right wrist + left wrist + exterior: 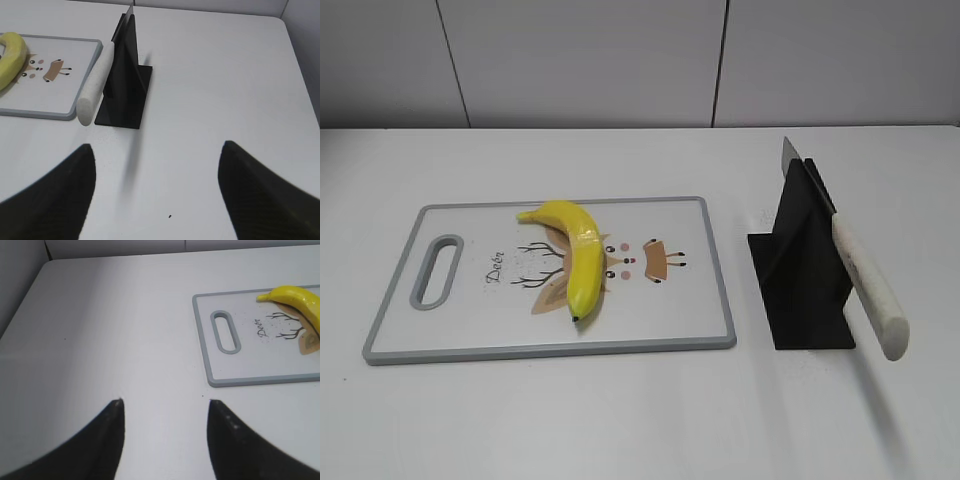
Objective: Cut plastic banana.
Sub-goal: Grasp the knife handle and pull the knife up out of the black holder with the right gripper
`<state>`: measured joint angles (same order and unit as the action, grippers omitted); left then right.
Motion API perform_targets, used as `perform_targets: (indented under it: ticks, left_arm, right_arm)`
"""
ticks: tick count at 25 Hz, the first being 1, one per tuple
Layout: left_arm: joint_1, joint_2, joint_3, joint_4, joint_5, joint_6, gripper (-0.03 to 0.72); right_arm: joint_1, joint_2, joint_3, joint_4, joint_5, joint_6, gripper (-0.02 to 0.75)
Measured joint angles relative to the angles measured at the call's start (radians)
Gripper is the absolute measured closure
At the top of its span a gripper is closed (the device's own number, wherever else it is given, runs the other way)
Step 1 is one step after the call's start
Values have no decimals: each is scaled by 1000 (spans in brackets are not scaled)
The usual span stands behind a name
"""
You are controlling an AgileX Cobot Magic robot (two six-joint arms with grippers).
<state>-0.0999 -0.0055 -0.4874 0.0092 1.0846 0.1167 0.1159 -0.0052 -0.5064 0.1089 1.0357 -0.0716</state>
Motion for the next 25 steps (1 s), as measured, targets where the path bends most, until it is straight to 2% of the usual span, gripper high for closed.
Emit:
perform_targets:
  ticks: [4, 7, 25]
  left_arm:
    - [0, 0, 0, 0, 0, -1, 85]
    - [0, 0, 0, 0, 0, 0, 49]
    - [0, 0, 0, 0, 0, 0, 77]
  right_arm:
    - [0, 0, 0, 0, 0, 0, 153]
    - [0, 0, 0, 0, 0, 0, 153]
    - [0, 0, 0, 0, 0, 0, 153]
